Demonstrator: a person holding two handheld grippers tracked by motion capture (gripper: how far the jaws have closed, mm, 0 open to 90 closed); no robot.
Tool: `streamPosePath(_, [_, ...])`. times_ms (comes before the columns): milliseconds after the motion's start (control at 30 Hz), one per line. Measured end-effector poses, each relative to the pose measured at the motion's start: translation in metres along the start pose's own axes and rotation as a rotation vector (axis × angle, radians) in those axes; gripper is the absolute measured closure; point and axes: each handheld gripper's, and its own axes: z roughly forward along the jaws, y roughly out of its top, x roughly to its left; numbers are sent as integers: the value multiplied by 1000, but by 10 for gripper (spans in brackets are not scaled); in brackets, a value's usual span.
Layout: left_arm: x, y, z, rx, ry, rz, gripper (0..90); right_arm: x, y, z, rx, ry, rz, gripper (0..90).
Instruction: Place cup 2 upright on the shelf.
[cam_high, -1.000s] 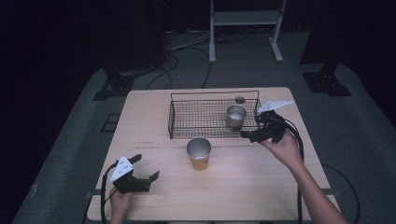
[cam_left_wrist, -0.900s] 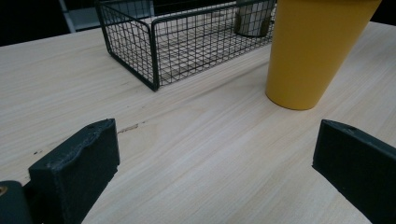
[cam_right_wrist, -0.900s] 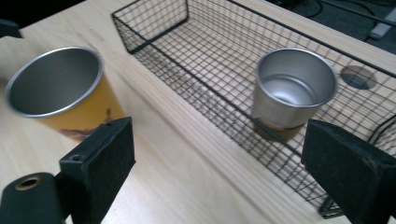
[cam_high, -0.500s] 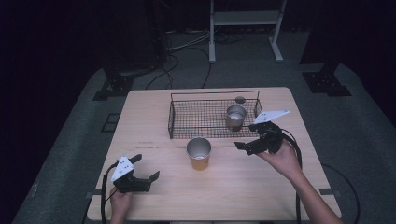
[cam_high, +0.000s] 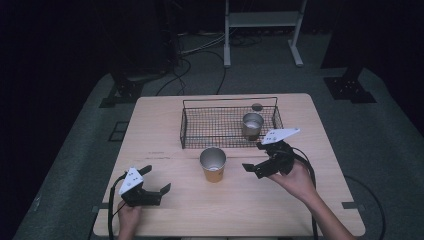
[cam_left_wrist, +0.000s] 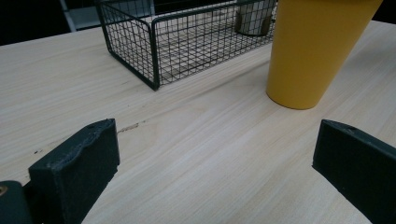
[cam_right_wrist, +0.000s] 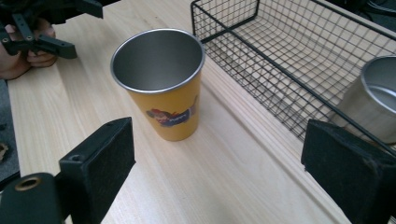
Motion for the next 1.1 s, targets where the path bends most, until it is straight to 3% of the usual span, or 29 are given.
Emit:
streamPosePath(400, [0,0,0,-1,0,-1,0,13,-2,11,10,28,-18,73])
streamPosePath(667, [0,0,0,-2,-1,1,0,25,-2,28,45,38,-45,27])
streamPosePath(933, [0,0,0,-1,-1,-1,0,31,-1,41,46,58,-50,21])
streamPosePath(1100, [0,0,0,0,-1,-1,0,34,-1,46,49,51,-54,14])
